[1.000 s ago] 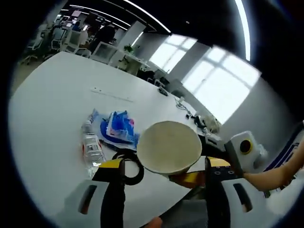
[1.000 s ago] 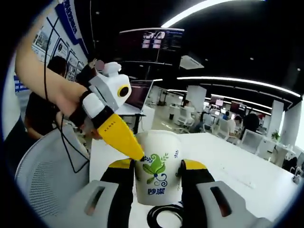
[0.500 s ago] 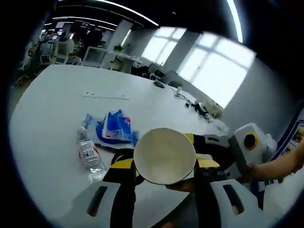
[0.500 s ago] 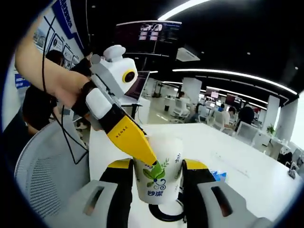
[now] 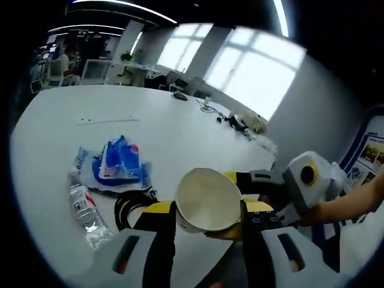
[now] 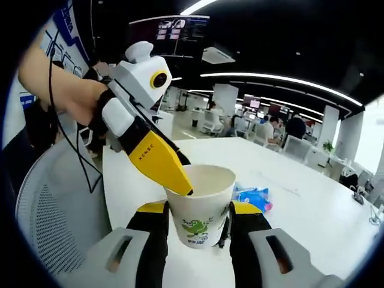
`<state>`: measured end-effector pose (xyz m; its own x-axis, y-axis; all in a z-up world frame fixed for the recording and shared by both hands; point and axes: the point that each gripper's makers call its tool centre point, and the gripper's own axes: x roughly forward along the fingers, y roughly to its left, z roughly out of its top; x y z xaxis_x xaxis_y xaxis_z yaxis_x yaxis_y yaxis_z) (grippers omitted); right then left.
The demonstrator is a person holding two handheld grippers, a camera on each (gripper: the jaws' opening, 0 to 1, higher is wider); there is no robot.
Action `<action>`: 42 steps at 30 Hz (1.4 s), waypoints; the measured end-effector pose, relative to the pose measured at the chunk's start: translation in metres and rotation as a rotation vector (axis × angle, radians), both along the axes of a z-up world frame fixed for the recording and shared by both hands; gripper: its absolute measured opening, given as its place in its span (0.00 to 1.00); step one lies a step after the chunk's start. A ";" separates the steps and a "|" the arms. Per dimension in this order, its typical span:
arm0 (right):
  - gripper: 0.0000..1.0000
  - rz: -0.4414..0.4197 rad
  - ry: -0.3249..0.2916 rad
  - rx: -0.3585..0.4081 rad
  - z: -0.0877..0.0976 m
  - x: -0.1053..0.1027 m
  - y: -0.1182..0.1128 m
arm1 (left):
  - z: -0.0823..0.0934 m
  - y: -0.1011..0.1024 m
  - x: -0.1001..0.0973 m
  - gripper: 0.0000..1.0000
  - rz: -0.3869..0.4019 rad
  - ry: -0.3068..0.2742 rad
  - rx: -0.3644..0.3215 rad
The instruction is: Arrange the tabletop items into an orderly group along one side of the table until the central work area is clear of visible clutter.
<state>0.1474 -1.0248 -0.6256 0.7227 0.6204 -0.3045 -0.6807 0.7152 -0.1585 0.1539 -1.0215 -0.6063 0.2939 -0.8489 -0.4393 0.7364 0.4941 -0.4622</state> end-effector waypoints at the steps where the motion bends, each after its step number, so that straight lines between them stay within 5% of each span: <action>1: 0.37 -0.008 0.004 0.002 -0.002 0.000 -0.003 | -0.001 -0.003 -0.001 0.43 -0.012 0.001 0.001; 22: 0.37 -0.140 0.125 -0.033 -0.062 -0.001 -0.073 | -0.041 -0.082 -0.014 0.63 -0.202 0.124 0.002; 42: 0.38 -0.194 0.219 -0.002 -0.089 -0.004 -0.089 | -0.068 -0.102 -0.021 0.76 -0.251 0.202 0.038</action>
<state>0.1437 -1.1140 -0.7143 0.7445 0.4766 -0.4675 -0.5498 0.8349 -0.0244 0.1327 -1.1235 -0.6747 -0.0182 -0.8657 -0.5003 0.7328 0.3288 -0.5957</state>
